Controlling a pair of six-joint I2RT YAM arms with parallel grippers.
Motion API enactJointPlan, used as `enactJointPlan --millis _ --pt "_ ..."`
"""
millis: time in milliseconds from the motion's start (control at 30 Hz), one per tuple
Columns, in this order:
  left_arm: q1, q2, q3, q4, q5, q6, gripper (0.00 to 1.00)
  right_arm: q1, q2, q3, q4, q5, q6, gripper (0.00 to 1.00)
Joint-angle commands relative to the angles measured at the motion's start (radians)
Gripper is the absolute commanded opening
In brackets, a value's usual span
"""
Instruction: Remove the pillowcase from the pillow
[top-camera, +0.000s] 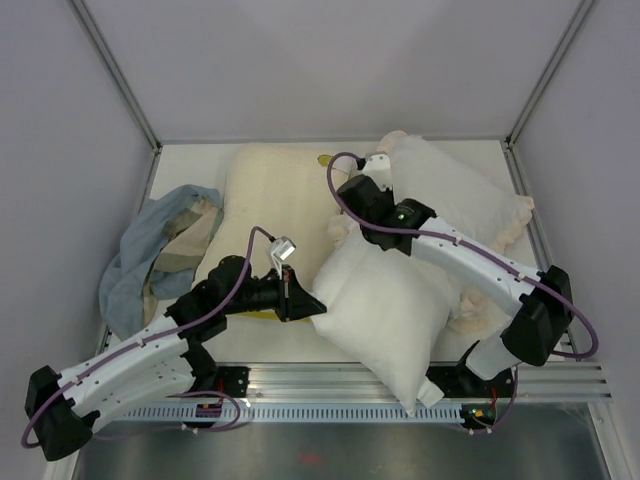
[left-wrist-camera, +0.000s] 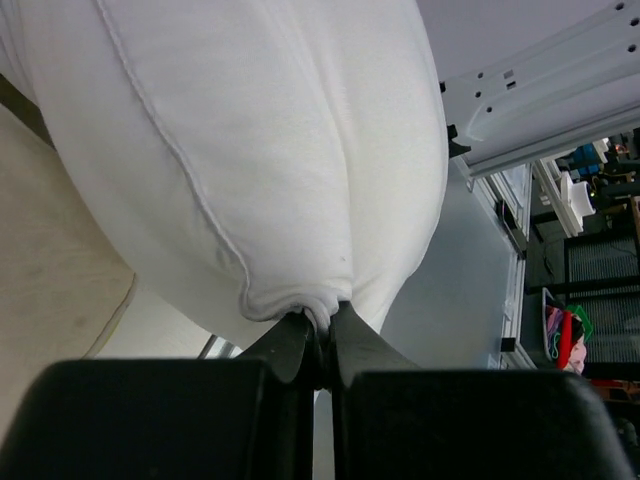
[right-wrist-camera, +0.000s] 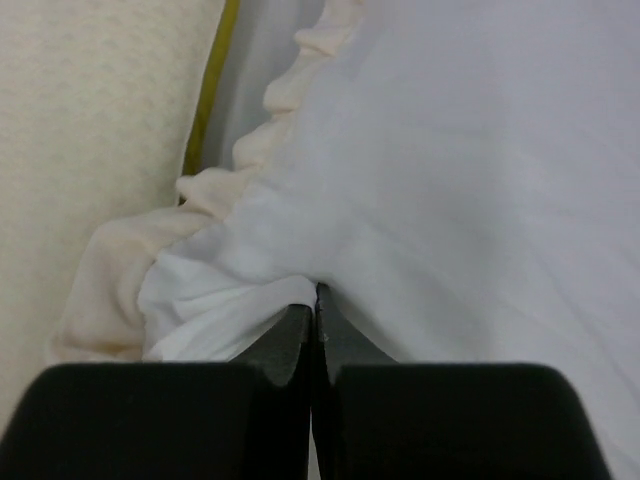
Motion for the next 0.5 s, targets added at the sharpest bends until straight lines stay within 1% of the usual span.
enactJointPlan --millis 0,33,100,133,200,233,333,400,433,467 --pt "-0.015 -0.076 0.011 -0.054 0.082 -0.013 0.02 -0.136 0.032 0.098 0.06 0.041 -0.017 0.0" --pt "-0.015 -0.09 0.012 -0.069 0.075 -0.009 0.02 -0.21 0.042 0.108 0.06 0.044 -0.02 0.0" --pt "-0.014 -0.113 0.02 -0.117 0.055 -0.006 0.02 -0.287 0.071 0.15 0.03 0.048 -0.011 0.0" --pt "-0.015 -0.141 0.02 -0.133 0.049 -0.004 0.02 -0.371 0.075 0.159 0.016 0.054 -0.002 0.0" --pt "-0.015 -0.161 0.021 -0.172 0.032 -0.001 0.02 -0.446 0.069 0.165 -0.004 0.051 0.016 0.0" --pt "-0.014 -0.178 0.024 -0.186 0.027 0.0 0.02 -0.507 0.062 0.164 -0.007 0.044 0.021 0.0" --pt "-0.014 -0.198 0.041 -0.233 -0.008 0.014 0.02 -0.568 0.026 0.139 0.013 0.033 0.015 0.0" --pt "-0.014 -0.195 0.069 -0.264 -0.04 0.026 0.02 -0.577 0.003 0.121 0.02 -0.028 0.01 0.0" --pt "-0.014 -0.184 0.084 -0.273 -0.054 0.043 0.02 -0.579 -0.009 0.107 0.034 -0.076 0.007 0.0" --pt "-0.014 -0.151 0.122 -0.282 -0.066 0.049 0.02 -0.58 -0.026 0.063 0.08 -0.196 0.004 0.0"
